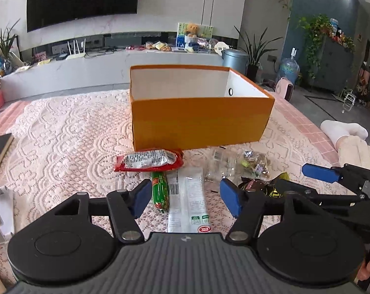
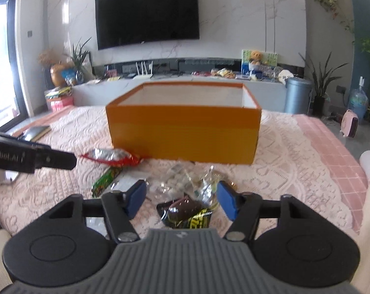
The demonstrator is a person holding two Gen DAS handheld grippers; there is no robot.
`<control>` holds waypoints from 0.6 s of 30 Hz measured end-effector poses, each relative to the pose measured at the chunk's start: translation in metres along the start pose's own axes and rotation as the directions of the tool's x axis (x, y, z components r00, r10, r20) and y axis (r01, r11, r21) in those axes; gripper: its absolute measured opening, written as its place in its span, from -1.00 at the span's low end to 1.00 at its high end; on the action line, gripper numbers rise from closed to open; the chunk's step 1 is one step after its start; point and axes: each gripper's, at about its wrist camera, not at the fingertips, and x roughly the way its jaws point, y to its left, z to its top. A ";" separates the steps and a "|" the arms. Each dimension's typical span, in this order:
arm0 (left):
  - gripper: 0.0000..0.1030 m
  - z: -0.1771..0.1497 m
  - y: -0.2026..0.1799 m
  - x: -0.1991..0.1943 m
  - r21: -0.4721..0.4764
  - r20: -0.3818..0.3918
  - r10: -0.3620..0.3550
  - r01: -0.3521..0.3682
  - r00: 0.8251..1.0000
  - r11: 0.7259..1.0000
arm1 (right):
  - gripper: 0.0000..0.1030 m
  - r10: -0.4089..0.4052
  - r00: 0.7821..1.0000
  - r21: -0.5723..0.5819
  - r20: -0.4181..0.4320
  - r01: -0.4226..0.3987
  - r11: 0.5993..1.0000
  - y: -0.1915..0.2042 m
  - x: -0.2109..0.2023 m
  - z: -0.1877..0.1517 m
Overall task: Organize snacks
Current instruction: 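Grasp the black snack bag with right tool while left tool grasps white printed packet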
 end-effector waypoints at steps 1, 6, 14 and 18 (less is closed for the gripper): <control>0.43 -0.001 0.001 0.003 -0.002 -0.008 -0.005 0.005 1.000 1.000 | 0.16 0.000 1.000 -0.007 -0.004 0.000 1.000 0.001 0.003 -0.001; 0.39 -0.009 0.001 0.023 -0.002 -0.046 -0.006 0.006 0.999 1.000 | 0.07 0.000 1.000 -0.030 -0.013 0.000 1.000 0.008 0.017 -0.003; 0.37 -0.015 0.006 0.050 -0.022 -0.093 -0.034 0.032 0.995 0.999 | 0.03 0.009 0.998 -0.074 -0.057 -0.013 0.997 0.013 0.049 -0.003; 0.37 -0.019 0.004 0.062 -0.016 -0.112 -0.061 0.060 0.992 0.998 | 0.03 -0.025 0.995 -0.138 -0.096 0.012 0.990 0.018 0.066 -0.011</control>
